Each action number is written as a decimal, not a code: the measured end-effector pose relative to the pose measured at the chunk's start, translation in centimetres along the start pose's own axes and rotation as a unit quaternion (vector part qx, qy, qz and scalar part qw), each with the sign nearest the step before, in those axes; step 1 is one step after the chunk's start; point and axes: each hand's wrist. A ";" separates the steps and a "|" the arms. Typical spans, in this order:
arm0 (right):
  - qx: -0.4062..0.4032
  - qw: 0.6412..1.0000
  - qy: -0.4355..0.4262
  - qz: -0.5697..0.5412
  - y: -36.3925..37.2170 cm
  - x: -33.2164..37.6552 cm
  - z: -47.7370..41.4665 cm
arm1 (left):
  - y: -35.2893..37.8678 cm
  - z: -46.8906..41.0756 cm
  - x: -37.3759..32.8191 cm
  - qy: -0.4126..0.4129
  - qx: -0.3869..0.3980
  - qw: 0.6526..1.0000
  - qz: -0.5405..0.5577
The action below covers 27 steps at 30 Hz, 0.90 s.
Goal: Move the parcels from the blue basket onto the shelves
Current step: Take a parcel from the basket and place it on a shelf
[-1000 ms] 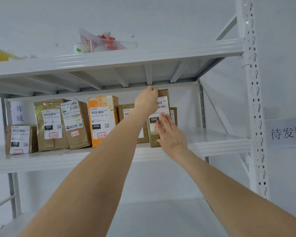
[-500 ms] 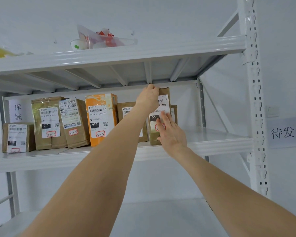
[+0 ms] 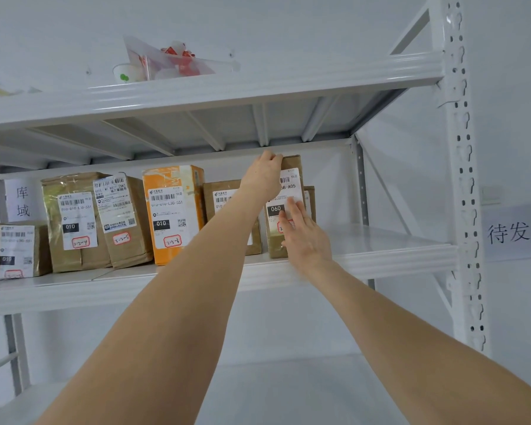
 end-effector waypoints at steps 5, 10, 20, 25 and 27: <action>0.006 0.999 0.021 -0.029 0.4 0.0 -0.6 | 0.6 -0.5 0.1 0.000 0.002 1.000 0.001; 0.011 0.999 0.027 -0.032 1.0 -0.2 -1.2 | 1.4 -1.0 0.3 -0.003 0.005 1.000 0.002; 0.027 0.999 0.033 -0.017 1.6 -0.6 -2.0 | 2.1 -1.6 0.5 -0.006 0.023 1.000 0.003; 0.043 0.999 0.019 0.006 1.5 -0.7 -2.1 | 1.1 -1.4 0.7 -0.002 0.043 0.999 -0.003; 0.050 0.998 0.017 0.024 1.3 -0.5 -1.7 | 0.7 -0.8 0.6 0.000 0.045 0.999 -0.010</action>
Point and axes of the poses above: each hand's wrist, its own z-axis away from the middle knuckle, its own y-axis out of the palm, x = y × z, and after that the axes turned 6 degrees about y, right-handed
